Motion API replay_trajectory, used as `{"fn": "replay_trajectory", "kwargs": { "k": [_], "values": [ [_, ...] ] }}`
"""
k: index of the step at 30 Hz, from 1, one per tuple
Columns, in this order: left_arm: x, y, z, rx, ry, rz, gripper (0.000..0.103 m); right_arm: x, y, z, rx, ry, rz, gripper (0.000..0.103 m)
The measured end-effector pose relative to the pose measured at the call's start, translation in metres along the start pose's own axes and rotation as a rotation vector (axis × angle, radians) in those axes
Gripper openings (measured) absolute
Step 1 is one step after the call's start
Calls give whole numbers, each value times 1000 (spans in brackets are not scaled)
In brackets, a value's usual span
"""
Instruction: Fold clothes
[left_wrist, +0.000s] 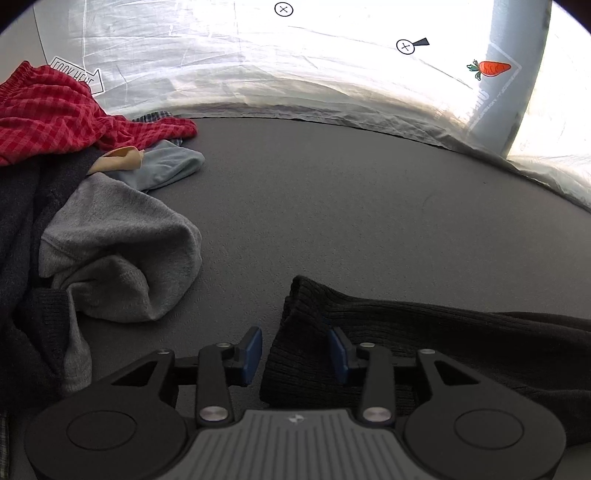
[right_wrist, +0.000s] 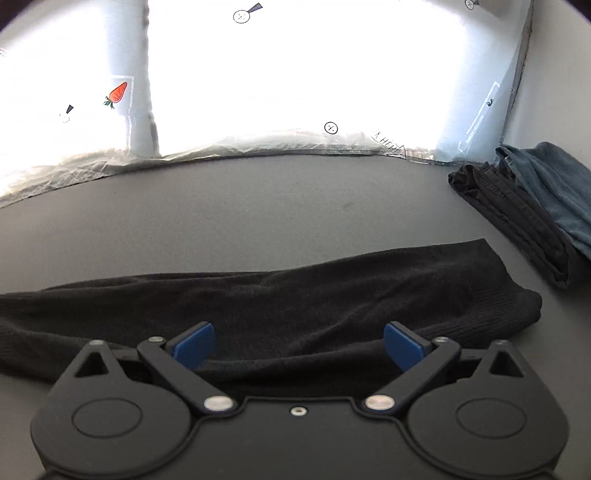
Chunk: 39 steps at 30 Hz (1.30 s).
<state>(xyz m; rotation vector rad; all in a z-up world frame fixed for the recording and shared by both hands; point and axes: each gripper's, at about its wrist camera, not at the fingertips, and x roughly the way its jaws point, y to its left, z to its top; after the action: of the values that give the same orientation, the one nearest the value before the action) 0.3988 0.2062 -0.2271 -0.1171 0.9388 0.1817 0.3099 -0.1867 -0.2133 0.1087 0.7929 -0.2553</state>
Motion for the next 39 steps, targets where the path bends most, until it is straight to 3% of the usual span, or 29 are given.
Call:
{"fn": "replay_trajectory", "kwargs": {
  "k": [6, 10, 18, 22, 25, 26, 28, 29, 31, 39],
  "values": [
    [3, 5, -8, -67, 23, -3, 52, 55, 34, 25, 128, 91, 117, 80],
    [4, 5, -9, -69, 17, 2, 56, 87, 48, 31, 225, 192, 219, 59],
    [7, 1, -7, -56, 21, -1, 68, 98, 95, 39, -142, 150, 270, 56],
    [9, -1, -6, -50, 23, -2, 74, 111, 104, 39, -182, 185, 256, 59],
    [11, -3, -6, -45, 23, -1, 78, 111, 112, 33, -230, 156, 248, 59],
    [11, -3, -6, -48, 23, -1, 79, 109, 113, 32, -241, 155, 258, 56],
    [11, -3, -7, -52, 23, -3, 79, 106, 114, 32, -259, 152, 271, 34],
    [11, -3, -7, -51, 22, -3, 80, 104, 114, 32, -266, 150, 276, 29],
    [11, -3, -6, -49, 22, -5, 81, 101, 114, 32, -282, 147, 275, 4],
    [12, -4, -6, -32, 21, -16, 84, 85, 112, 57, -231, 48, 272, 2]
  ]
}}
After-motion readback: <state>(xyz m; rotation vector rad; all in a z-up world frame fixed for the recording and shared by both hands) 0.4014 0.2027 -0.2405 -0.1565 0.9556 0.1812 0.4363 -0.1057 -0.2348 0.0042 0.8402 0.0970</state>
